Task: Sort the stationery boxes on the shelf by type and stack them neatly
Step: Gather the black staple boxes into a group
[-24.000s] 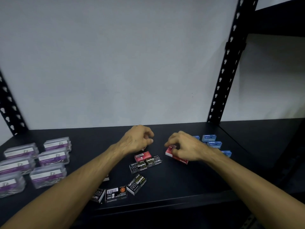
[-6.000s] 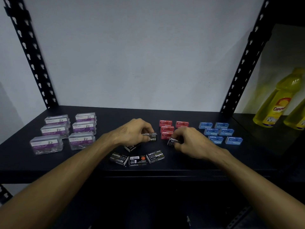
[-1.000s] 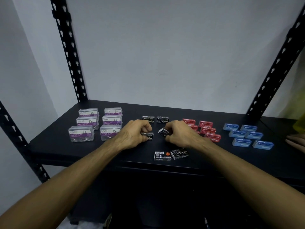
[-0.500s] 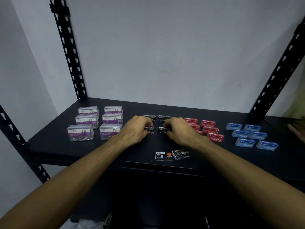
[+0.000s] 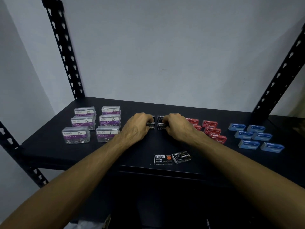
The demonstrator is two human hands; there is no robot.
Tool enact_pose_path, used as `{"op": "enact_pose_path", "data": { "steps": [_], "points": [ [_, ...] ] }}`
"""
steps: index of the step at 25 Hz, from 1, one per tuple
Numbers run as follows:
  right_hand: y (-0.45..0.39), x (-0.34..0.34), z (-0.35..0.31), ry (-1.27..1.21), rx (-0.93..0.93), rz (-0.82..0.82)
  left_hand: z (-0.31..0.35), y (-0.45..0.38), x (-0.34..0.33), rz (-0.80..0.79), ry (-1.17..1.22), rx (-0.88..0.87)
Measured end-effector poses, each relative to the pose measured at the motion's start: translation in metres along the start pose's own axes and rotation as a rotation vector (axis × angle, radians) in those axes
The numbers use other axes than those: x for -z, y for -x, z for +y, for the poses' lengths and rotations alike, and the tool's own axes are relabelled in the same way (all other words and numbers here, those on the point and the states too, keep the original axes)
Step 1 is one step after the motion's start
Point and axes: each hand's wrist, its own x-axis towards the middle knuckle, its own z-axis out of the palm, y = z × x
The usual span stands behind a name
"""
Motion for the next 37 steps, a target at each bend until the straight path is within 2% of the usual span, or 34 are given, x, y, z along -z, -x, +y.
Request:
{"op": "enact_pose_path", "data": {
  "steps": [6,12,17,22,29,33,37],
  "points": [
    [0.002,0.000,0.001,0.009,0.022,0.036,0.000,-0.002,0.000,0.014,-0.033,-0.002],
    [0.014,0.009,0.004,0.043,0.055,0.172,0.008,0.013,0.019,0.138,-0.071,-0.124],
    [0.039,0.017,0.005,-0.039,0.071,0.195,0.021,0.032,0.033,0.023,0.060,-0.188],
    [0.069,0.021,0.010,-0.084,0.136,0.122,0.029,0.054,0.034,-0.108,0.240,-0.218],
    [0.099,0.020,0.023,-0.107,0.120,-0.064,0.039,0.073,0.024,-0.341,0.209,-0.264],
    [0.110,0.019,0.030,-0.151,0.100,-0.158,0.044,0.074,0.021,-0.369,0.142,-0.303],
    [0.111,0.018,0.034,-0.184,0.089,-0.178,0.046,0.073,0.023,-0.375,0.155,-0.286]
  ]
}}
